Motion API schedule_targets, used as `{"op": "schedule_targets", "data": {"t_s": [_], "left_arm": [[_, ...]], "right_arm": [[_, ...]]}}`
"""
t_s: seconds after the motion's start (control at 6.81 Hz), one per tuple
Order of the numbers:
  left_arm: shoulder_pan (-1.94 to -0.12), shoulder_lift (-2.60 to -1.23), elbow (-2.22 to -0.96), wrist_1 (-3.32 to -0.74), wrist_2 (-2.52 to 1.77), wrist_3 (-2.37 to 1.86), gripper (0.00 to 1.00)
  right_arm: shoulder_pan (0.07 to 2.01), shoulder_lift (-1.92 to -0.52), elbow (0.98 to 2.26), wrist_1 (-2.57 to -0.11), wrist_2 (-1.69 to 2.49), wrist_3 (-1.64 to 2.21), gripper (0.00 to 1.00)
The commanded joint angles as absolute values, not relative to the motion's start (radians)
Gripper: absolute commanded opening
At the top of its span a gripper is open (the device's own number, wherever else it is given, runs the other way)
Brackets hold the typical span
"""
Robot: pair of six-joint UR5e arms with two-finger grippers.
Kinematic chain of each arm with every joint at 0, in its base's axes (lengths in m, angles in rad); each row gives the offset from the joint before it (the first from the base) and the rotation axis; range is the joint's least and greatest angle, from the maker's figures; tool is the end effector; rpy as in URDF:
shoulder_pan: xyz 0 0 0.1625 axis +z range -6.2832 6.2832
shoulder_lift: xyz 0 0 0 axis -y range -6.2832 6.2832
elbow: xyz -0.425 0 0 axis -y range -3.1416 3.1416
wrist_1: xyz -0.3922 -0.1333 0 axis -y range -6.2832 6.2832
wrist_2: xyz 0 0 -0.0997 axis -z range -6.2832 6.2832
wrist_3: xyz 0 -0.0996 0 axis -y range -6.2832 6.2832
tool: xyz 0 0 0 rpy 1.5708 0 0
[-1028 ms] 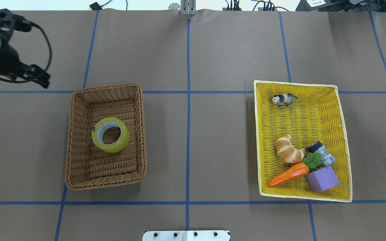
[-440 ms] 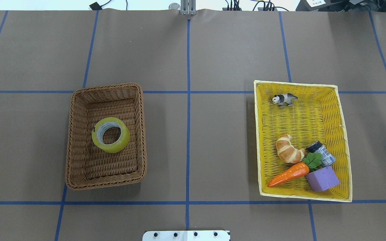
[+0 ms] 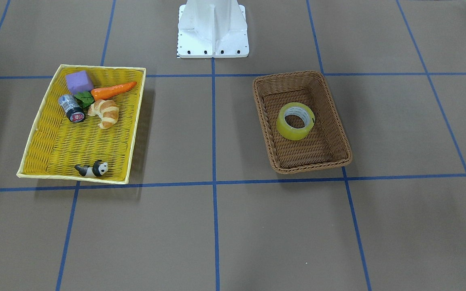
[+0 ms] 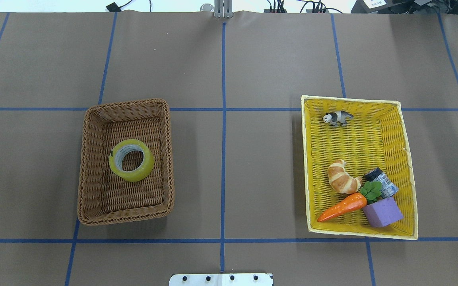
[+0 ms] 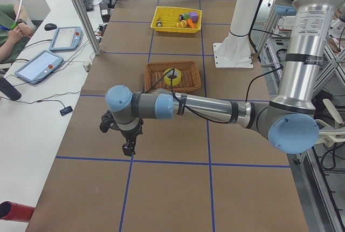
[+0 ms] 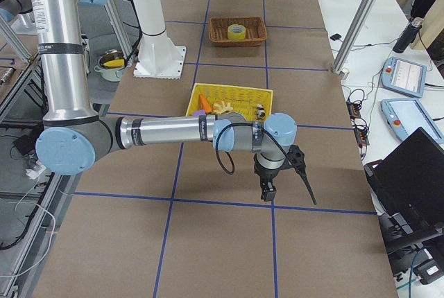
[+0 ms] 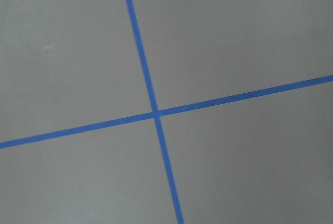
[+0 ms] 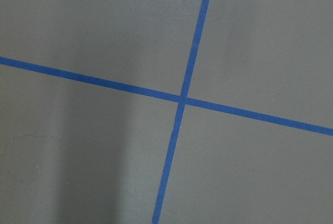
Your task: Move tape to another basket
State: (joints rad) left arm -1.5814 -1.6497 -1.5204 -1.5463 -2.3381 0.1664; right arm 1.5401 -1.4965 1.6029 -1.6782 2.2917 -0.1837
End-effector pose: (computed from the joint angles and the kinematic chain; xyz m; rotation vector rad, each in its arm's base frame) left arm -0.0697 -0.5248 0.6463 0.0717 0.7647 0.1496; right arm 0.0515 -0.5230 0.6196 0.0542 -0.7202 -0.2047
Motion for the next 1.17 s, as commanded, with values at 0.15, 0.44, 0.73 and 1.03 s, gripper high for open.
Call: {"op": "schedule_targets", "data": {"t_s": [0.15, 0.44, 0.73, 1.03], "left_arm": [[-1.588, -1.638, -1.482, -1.606, -2.339, 0.071, 0.98], [-1.588, -1.64, -1.486, -1.608, -2.339, 0.072, 0.98], [-1.588, -1.641, -1.486, -1.608, -2.339, 0.072, 0.98], [-1.588, -1.641, -1.486, -1.606, -2.338, 0.072, 0.98]], "right_arm": [[1.548, -1.503, 1.637, -1.723, 2.292, -0.183, 1.0], [1.548, -1.505, 1.635, -1.723, 2.292, -0.181, 1.0], [1.551, -1.505, 1.637, -1.723, 2.292, -0.181, 1.0], [1.551, -1.505, 1.637, -1.721, 2.292, -0.181, 1.0]]}}
